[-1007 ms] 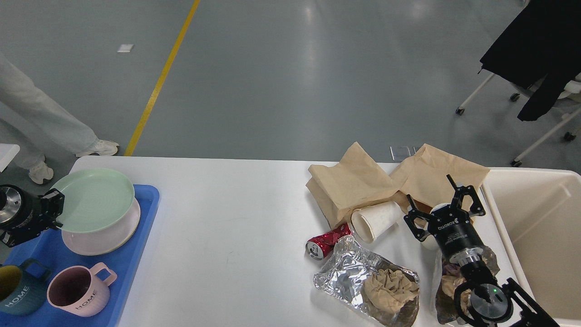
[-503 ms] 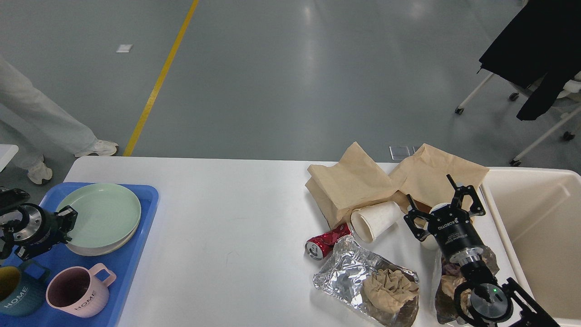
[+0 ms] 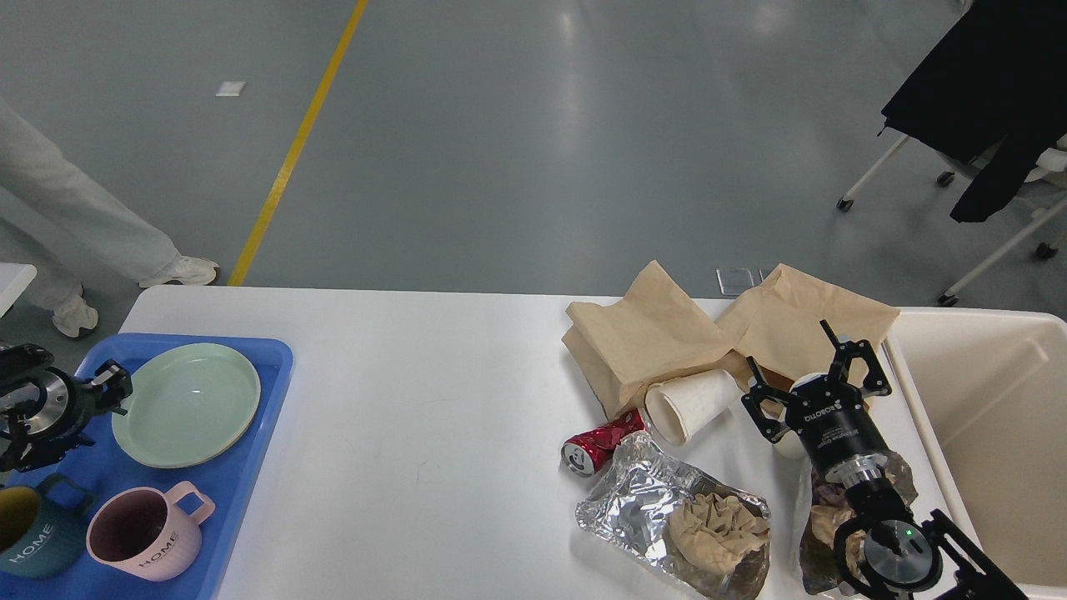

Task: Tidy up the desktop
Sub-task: 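Lift the green plate and stack it on the pink plate, then open the left gripper and raise it above the stacked plates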

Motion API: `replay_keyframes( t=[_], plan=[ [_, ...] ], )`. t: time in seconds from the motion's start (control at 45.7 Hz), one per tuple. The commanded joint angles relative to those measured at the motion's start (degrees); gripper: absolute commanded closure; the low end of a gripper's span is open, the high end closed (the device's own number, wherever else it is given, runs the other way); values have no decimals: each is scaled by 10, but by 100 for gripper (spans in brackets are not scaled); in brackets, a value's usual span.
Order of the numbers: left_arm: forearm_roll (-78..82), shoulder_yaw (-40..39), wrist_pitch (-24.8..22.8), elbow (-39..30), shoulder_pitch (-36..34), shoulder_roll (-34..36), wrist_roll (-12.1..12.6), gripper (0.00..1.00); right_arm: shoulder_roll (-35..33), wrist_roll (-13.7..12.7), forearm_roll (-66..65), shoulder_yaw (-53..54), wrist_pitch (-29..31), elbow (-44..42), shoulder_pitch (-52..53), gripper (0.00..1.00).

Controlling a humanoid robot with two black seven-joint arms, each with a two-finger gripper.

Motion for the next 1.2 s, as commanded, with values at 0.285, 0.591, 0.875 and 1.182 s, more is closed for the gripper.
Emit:
replay_keyframes(
  t=[0.285, 0.591, 0.875, 1.182],
  plan=[
    [-1, -173, -8, -5, -2, 26, -7, 4, 0, 0, 0, 0, 0, 0, 0, 0],
    [-2, -744, -87, -8, 152, 28, -8, 4, 0, 0, -1, 0, 0, 0, 0, 0],
    [-1, -1014, -133, -16, 253, -127, -105, 4, 0, 0, -1, 0, 0, 0, 0, 0],
    [110, -1161, -113, -215, 449, -224, -184, 4, 0, 0, -1, 0, 0, 1, 0, 0]
  ],
)
